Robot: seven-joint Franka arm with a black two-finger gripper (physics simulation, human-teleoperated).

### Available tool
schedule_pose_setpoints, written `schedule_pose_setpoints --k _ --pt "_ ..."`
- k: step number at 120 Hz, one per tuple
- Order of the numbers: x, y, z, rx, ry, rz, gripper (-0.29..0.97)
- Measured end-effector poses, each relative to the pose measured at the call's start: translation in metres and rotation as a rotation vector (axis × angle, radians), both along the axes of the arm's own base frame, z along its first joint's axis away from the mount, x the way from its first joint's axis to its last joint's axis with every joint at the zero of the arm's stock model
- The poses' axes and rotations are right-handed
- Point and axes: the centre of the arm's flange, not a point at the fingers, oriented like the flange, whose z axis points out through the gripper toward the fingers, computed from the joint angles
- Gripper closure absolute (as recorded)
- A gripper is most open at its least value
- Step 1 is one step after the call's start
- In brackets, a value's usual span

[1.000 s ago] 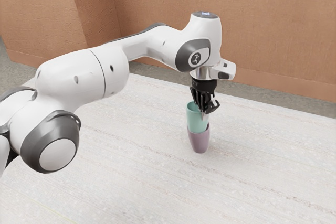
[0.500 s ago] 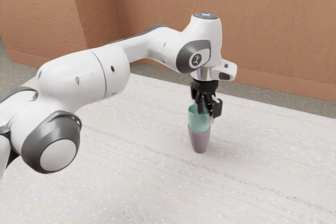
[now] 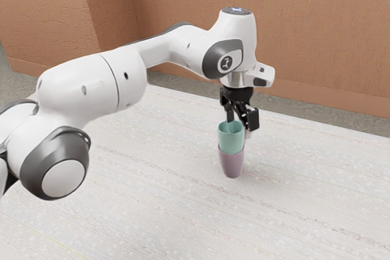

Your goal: Place the left cup onto the right cup

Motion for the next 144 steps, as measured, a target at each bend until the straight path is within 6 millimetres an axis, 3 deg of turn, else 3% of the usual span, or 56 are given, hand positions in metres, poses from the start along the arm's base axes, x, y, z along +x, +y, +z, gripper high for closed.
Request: schedule_pose_setpoints --k 37,97,144 --pt "-0.014 0.008 0.037 -0.013 -0.015 0.003 0.00" --pt "-0.060 0.039 0.126 -0.044 -0.060 0.021 0.00" --pt "-0.085 0.109 0.178 -0.039 -0.052 0.120 0.00"
